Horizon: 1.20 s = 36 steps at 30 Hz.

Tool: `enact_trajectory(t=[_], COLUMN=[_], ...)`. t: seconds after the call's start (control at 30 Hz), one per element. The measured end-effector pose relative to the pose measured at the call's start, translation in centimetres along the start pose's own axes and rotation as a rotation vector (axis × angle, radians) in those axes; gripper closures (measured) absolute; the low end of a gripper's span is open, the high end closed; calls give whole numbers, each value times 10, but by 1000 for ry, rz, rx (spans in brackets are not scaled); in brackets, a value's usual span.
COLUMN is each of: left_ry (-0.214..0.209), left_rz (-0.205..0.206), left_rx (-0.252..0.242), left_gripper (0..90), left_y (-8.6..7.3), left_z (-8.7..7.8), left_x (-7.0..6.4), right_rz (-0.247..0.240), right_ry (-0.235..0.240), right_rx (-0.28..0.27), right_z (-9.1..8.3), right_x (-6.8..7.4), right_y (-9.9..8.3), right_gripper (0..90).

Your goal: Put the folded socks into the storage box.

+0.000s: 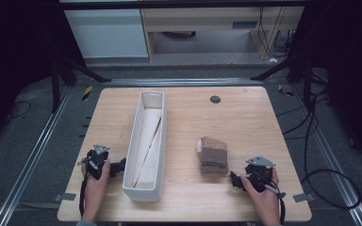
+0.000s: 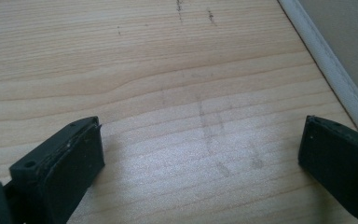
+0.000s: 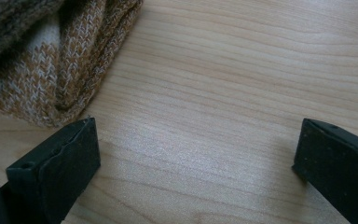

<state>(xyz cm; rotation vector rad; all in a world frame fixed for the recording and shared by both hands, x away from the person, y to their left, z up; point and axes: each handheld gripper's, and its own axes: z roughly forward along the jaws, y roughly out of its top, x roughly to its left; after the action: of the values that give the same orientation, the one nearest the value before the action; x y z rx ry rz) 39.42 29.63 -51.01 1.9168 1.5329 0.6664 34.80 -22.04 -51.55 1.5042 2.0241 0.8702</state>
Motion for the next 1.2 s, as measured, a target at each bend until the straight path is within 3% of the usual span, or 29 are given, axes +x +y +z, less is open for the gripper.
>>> enact_trajectory(t=[0.37,0.57,0.7,0.87,0.97,1.13,1.2], left_ry=[4,4,6,10,9,6,-1], left_rz=[-4,-5,-7,-10,-10,-6,0], left_rx=[-1,-1,-2,-2,-2,-1,-2], left_gripper=[0,0,0,0,0,0,0], left_y=[0,0,2,4,4,3,2], left_z=[0,0,2,4,4,3,2], left_x=[-1,-1,-1,-1,-1,-1,-1], right_rz=[3,11,-68,-85,-122,-250,-316], right_ry=[6,29,50,91,126,150,185], right_rx=[-4,-35,-50,-48,-35,20,46], right_z=[-1,-7,-22,-33,-39,-46,-50], right_x=[0,-1,4,8,15,27,31], right_y=[-1,0,11,22,36,67,83], right_gripper=[11,95,112,110,122,164,176])
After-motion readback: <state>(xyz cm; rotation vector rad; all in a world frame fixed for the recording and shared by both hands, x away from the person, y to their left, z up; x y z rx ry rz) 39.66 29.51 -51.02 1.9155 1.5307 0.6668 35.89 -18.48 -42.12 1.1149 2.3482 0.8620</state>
